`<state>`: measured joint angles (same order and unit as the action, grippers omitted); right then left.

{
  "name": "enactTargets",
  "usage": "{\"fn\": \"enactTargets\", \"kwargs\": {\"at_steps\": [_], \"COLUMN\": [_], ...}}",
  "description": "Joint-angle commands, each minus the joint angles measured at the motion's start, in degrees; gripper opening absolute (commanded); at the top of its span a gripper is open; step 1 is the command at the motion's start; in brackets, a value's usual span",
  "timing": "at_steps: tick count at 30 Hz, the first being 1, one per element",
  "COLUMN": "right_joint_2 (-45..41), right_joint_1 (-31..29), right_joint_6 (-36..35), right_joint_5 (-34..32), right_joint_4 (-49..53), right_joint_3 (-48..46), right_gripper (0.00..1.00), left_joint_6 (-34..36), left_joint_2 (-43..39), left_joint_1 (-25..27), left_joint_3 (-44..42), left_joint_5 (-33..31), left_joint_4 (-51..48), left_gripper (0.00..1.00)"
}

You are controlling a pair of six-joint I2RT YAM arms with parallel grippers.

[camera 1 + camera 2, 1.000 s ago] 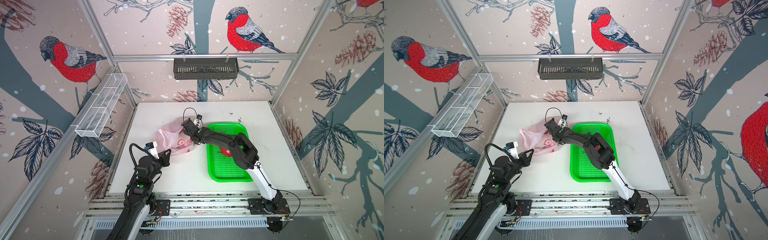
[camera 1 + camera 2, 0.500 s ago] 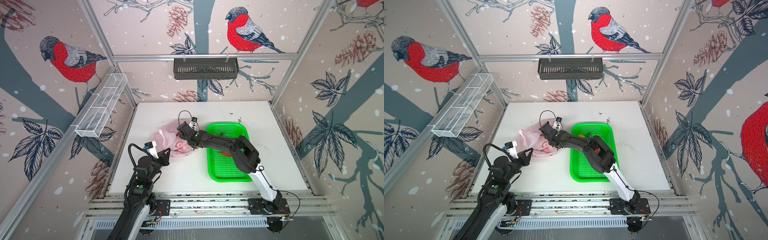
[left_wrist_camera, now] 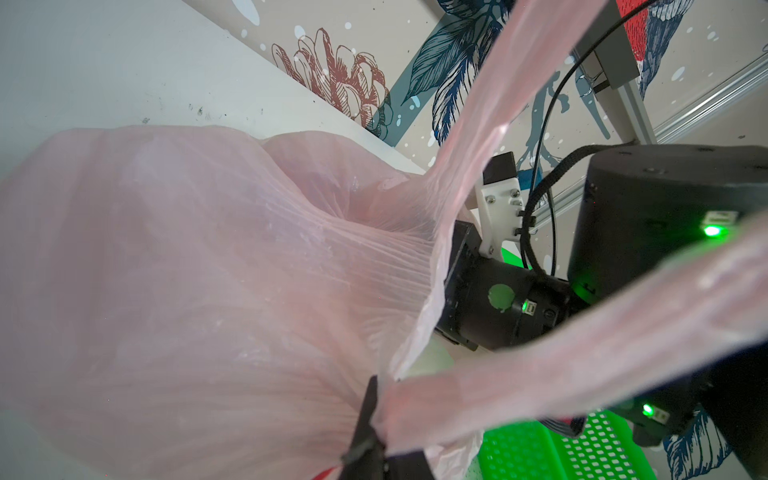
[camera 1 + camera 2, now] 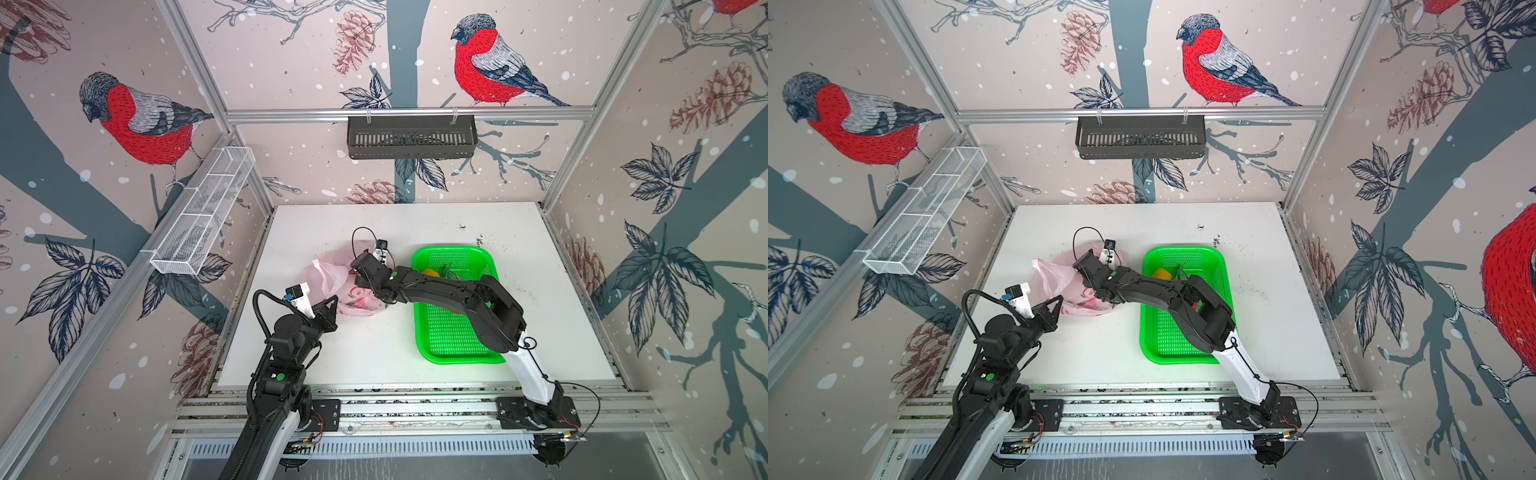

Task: Untie the knot of the plastic bag and take out the fruit
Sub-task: 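Close the right gripper on the orange fruit inside the bag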

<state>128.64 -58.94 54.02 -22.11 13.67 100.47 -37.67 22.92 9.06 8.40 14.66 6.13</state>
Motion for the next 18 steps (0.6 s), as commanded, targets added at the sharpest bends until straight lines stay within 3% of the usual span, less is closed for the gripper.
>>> {"fn": "enactTargets", "kwargs": {"at_steps": [1,18], "right_joint_2": [-0.9,0.3], "right_joint_1": [-0.8,-1.8], "right_joint_6": [-4.0,-15.9], "right_joint_5": [2.6,11.6], "right_joint_4": [0.9,3.8], "right_joint_3": [0.6,2.6], "right_gripper": [0.60,0.60], "left_joint_6": [-0.5,-0.9], "left_joint_2": [0.0,0.2], "left_joint_1": [0.0,0.0], "left_joint_3": [0.7,1.5], "left_joint_5": [-0.9,-2.9], "left_joint_4": [1.0,1.8], "left_gripper": [0.00,0.00]}}
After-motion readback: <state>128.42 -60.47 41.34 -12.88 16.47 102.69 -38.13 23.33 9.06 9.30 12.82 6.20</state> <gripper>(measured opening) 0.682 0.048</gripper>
